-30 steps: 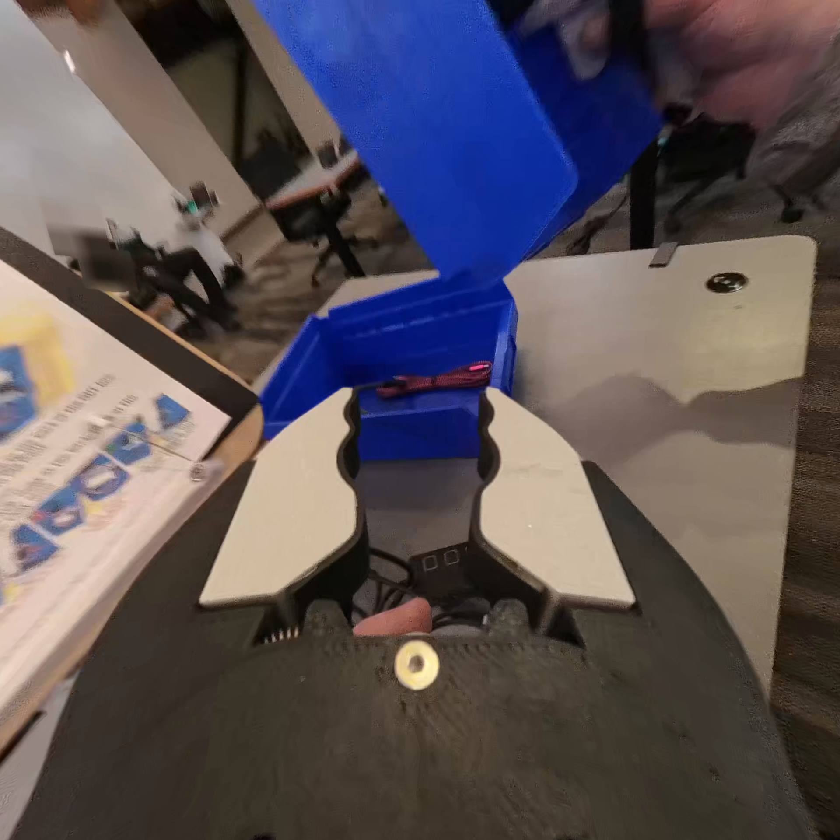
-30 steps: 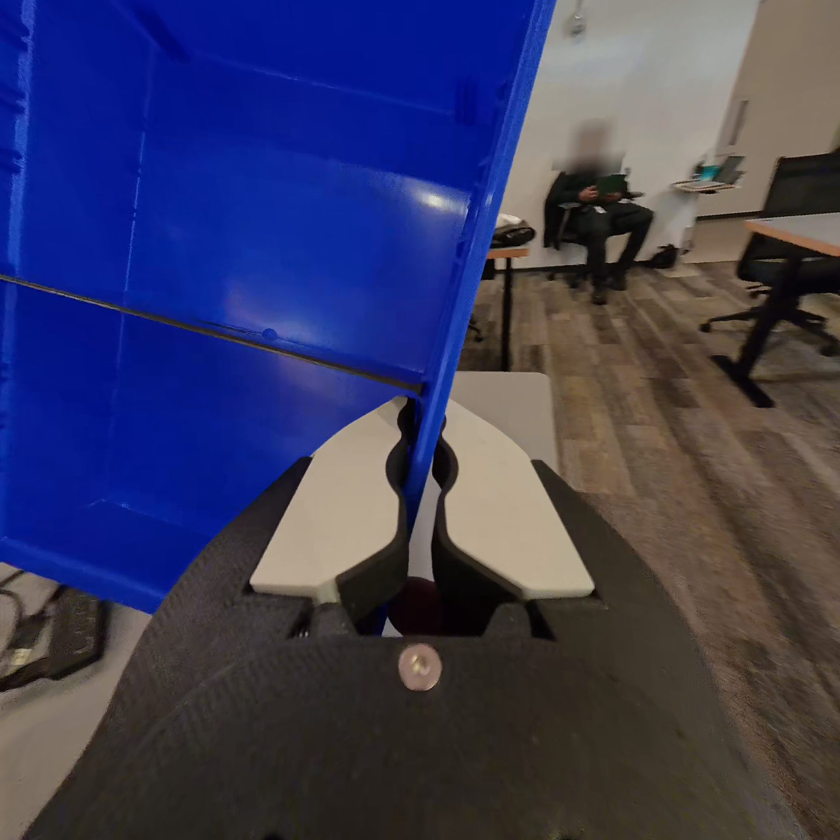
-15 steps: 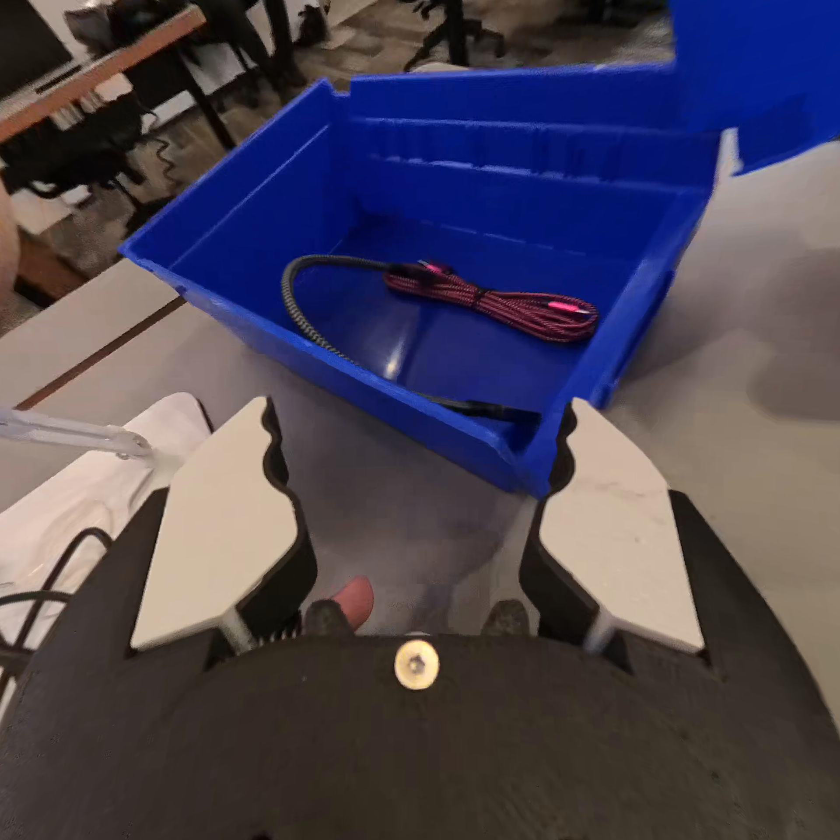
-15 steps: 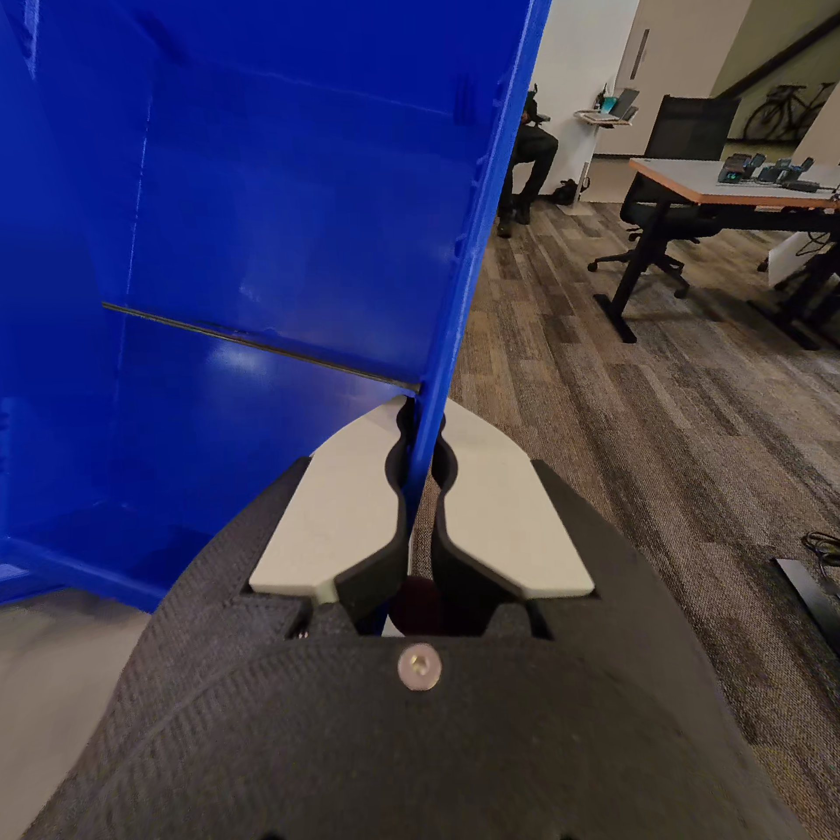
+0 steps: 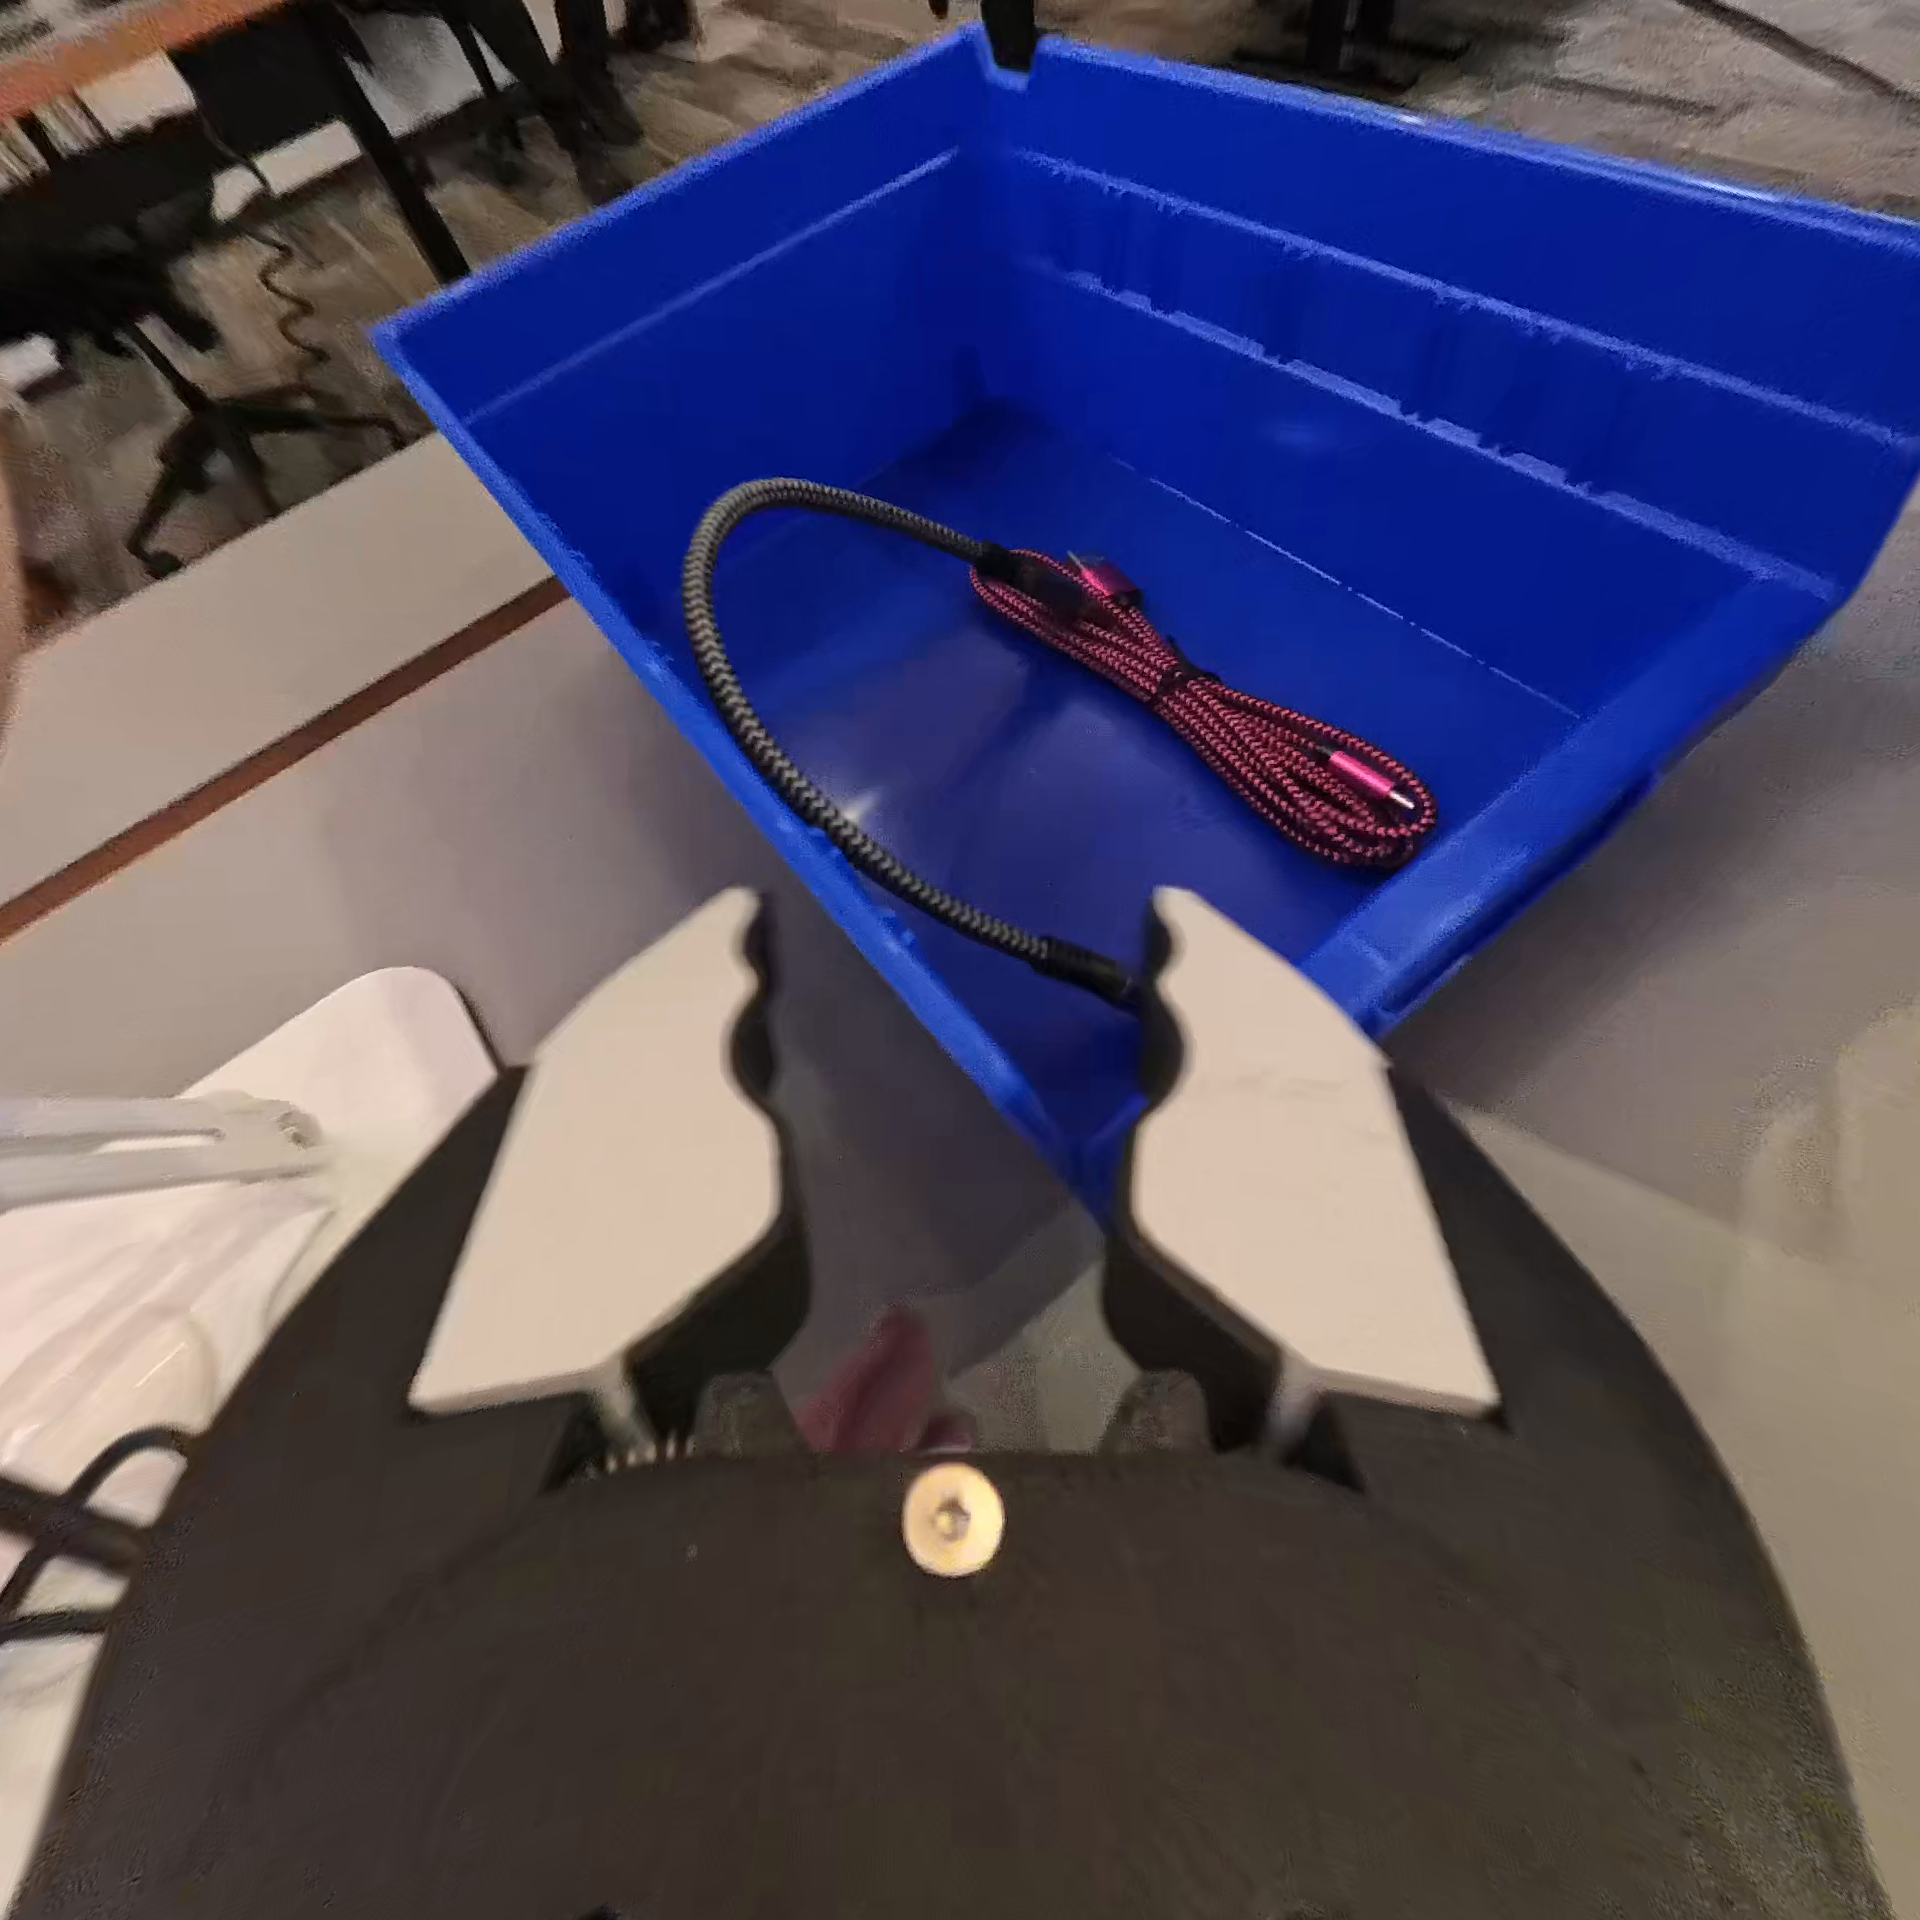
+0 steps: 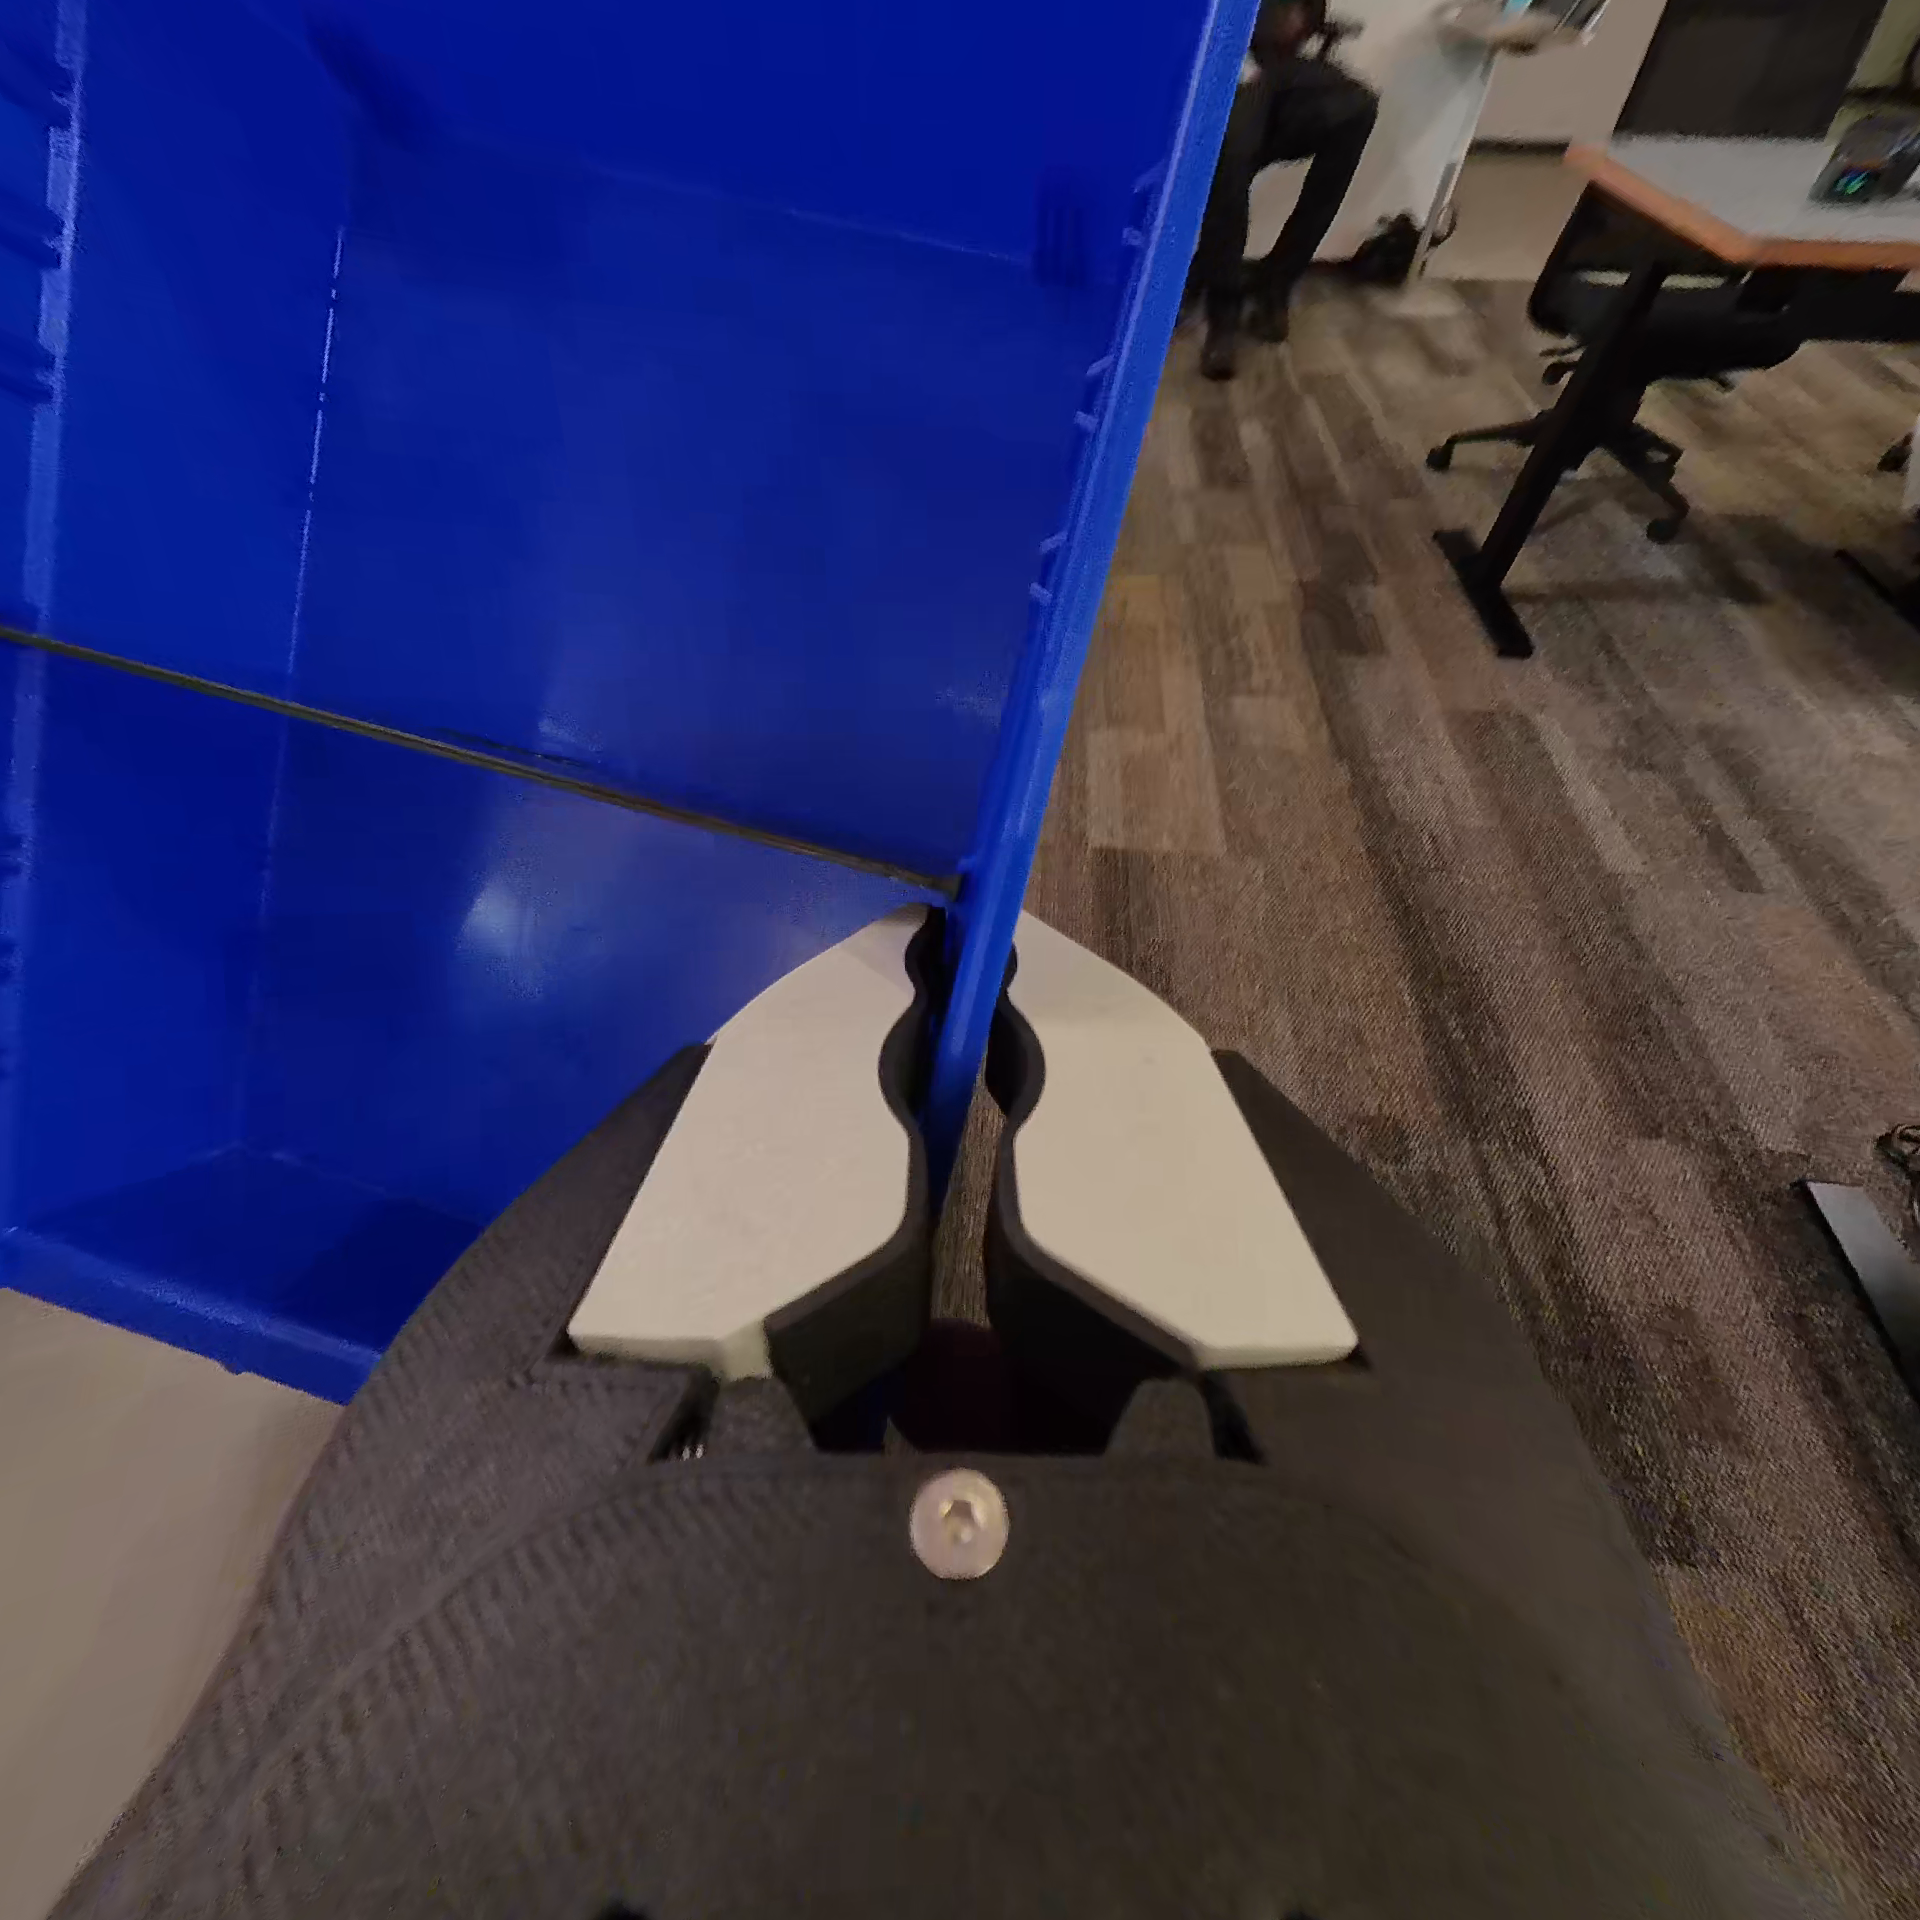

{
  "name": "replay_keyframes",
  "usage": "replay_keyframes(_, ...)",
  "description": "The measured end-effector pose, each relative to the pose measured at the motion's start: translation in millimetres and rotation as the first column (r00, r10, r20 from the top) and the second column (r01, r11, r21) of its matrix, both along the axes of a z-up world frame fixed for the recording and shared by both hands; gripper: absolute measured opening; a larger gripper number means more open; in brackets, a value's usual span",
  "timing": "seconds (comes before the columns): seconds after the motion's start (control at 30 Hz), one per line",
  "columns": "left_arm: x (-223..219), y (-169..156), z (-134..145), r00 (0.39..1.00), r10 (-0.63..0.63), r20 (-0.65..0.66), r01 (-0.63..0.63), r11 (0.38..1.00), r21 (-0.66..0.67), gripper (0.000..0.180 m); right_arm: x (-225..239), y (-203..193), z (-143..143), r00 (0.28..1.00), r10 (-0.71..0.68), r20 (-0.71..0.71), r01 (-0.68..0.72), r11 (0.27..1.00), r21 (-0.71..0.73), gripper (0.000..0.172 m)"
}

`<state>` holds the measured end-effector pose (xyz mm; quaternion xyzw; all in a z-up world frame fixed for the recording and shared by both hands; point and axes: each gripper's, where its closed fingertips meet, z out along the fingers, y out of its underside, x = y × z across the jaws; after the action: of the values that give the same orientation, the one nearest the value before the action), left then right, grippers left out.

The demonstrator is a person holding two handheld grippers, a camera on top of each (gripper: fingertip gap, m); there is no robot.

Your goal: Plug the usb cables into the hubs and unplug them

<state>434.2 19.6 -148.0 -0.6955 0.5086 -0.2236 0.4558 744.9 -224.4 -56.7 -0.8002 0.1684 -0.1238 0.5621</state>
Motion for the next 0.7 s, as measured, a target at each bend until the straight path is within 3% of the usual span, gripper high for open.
replay_keyframes(0.03, 5.0, 0.8, 1.7, 1.0, -0.009, 0.016, 0.009, 1.0, -0.012, 0.073, 0.7, 1.7, -5.2, 1.0, 0.014, -0.014, -0.014, 1.0, -0.027, 0.005)
replay_keyframes(0.3, 18.4, 37.8, 11.3, 0.986, 0.124, 0.115, -0.124, 0.992, -0.008, 0.004, 5.6, 15.1, -45.3, 0.993, 0.08, -0.082, -0.093, 0.98, -0.175, 0.006)
replay_keyframes(0.37, 21.1, 36.3, 16.3, 0.984, 0.115, 0.139, -0.115, 0.993, -0.004, 0.002, 9.4, 10.5, -46.3, 0.992, 0.08, -0.095, -0.094, 0.984, -0.153, 0.005)
replay_keyframes(0.5, 25.3, 19.2, 48.1, 0.983, 0.06, 0.174, -0.085, 0.986, 0.143, 0.002, 14.6, -5.5, -46.7, 0.987, 0.096, -0.128, -0.107, 0.991, -0.083, 0.006)
replay_keyframes(0.6, 17.2, -8.1, 87.2, 0.984, -0.005, 0.178, -0.059, 0.935, 0.35, 0.003, 14.8, -17.0, -45.4, 0.981, 0.119, -0.152, -0.123, 0.992, -0.015, 0.006)
replay_keyframes(0.7, -6.3, -33.7, 122.0, 0.981, -0.046, 0.189, -0.05, 0.878, 0.476, 0.002, 12.3, -23.4, -42.5, 0.969, 0.155, -0.193, -0.144, 0.987, 0.074, 0.005)
